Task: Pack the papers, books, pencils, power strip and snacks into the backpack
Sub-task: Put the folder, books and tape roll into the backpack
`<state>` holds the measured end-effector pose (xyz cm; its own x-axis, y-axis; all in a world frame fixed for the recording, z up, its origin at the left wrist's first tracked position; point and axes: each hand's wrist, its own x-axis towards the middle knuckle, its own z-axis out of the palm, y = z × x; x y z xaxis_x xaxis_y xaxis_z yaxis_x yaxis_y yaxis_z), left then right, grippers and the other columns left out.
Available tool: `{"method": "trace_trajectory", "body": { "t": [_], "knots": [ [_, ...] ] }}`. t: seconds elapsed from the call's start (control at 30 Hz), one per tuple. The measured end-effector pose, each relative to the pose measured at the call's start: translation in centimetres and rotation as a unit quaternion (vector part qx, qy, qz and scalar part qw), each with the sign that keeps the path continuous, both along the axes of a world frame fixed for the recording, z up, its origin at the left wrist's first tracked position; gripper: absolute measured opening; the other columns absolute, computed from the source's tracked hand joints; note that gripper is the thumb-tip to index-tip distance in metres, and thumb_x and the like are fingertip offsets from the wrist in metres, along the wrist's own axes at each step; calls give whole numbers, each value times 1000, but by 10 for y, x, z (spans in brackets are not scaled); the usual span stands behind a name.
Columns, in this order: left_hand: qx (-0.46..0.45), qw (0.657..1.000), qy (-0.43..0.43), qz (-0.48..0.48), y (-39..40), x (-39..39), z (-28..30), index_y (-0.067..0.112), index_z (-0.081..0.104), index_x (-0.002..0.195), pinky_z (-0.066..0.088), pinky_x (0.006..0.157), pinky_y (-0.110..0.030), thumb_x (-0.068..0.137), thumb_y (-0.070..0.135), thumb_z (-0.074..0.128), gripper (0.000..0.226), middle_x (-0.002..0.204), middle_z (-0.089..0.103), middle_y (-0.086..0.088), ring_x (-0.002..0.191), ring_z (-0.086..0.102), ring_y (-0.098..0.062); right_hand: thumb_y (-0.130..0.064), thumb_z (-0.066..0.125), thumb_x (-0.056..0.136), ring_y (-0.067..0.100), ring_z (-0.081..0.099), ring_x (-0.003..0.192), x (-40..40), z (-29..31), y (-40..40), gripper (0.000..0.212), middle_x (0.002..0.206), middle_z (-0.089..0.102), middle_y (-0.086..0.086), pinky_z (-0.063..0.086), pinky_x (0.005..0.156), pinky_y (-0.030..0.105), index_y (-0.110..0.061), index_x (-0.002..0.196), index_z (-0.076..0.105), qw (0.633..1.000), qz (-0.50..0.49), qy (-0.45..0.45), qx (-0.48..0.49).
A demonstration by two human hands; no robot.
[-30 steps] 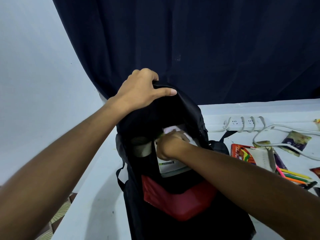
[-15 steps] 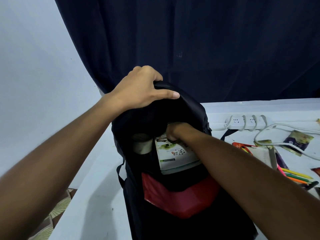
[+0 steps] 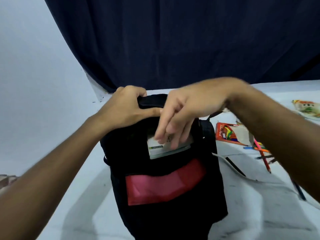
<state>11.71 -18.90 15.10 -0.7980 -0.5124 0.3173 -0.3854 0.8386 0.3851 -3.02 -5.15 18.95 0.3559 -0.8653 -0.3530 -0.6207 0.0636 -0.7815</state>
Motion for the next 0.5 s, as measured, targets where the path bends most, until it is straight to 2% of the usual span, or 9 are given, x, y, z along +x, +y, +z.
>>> {"method": "trace_trajectory", "body": {
  "t": [0.03,0.1,0.17,0.23,0.27,0.33,0.4,0.47,0.5],
  "knots": [
    [6,1000,9,3,9,7,-10,17,46,60,36,51,-30,55,77,62,62,53,48,5,51,43,-10,-1,54,93,28,73,81,-10,8,15,22,96,74,15,59,74,33,-6,109,68,999,-21,-20,-38],
    [21,1000,15,3,28,24,-31,21,46,63,37,52,-29,59,74,67,58,56,49,6,53,44,-8,-2,52,94,28,72,69,-33,2,31,22,88,73,21,55,63,30,-7,104,70,982,-138,-39,-122],
    [79,996,-5,-34,46,41,-50,22,51,69,40,54,-24,64,67,73,50,64,56,5,54,46,-6,-6,50,96,23,69,67,-52,-29,34,21,85,72,19,50,61,30,-10,98,71,936,-297,-57,-181],
    [178,982,4,-65,63,57,-64,21,58,73,41,55,-20,69,53,76,37,67,62,4,55,48,-7,-22,52,97,18,66,79,-69,-82,32,19,93,71,10,47,68,30,-19,95,71,894,-415,-48,-163],
    [213,974,47,-60,70,65,-71,19,61,73,41,55,-18,72,45,78,32,66,61,4,55,48,-11,-35,53,96,16,64,88,-71,-108,34,20,98,70,2,48,74,29,-24,96,70,886,-442,-36,-134],
    [190,967,166,20,74,79,-87,15,62,72,40,59,-14,76,38,80,29,64,59,6,59,52,-13,-67,51,84,11,57,114,-68,-153,41,47,121,64,-12,44,99,36,-34,114,66,887,-450,-26,-95],
    [100,966,201,131,71,94,-105,21,66,80,39,75,-8,72,49,74,30,80,65,16,81,58,-5,-80,46,78,7,36,137,-56,-179,53,74,148,40,-18,24,117,40,-40,140,44,886,-450,-68,-91],
    [107,973,122,162,68,107,-130,33,66,104,29,99,-9,65,69,65,53,118,61,15,120,47,-4,-74,47,80,4,23,142,-41,-191,66,79,154,26,-19,14,116,31,-40,149,28,864,-478,-122,-105],
    [141,975,68,158,69,113,-144,38,61,118,24,110,-18,62,80,59,70,138,50,8,136,33,-9,-67,50,81,5,21,142,-33,-196,72,80,155,24,-18,15,112,25,-38,151,24,850,-497,-125,-118]
  ]
}}
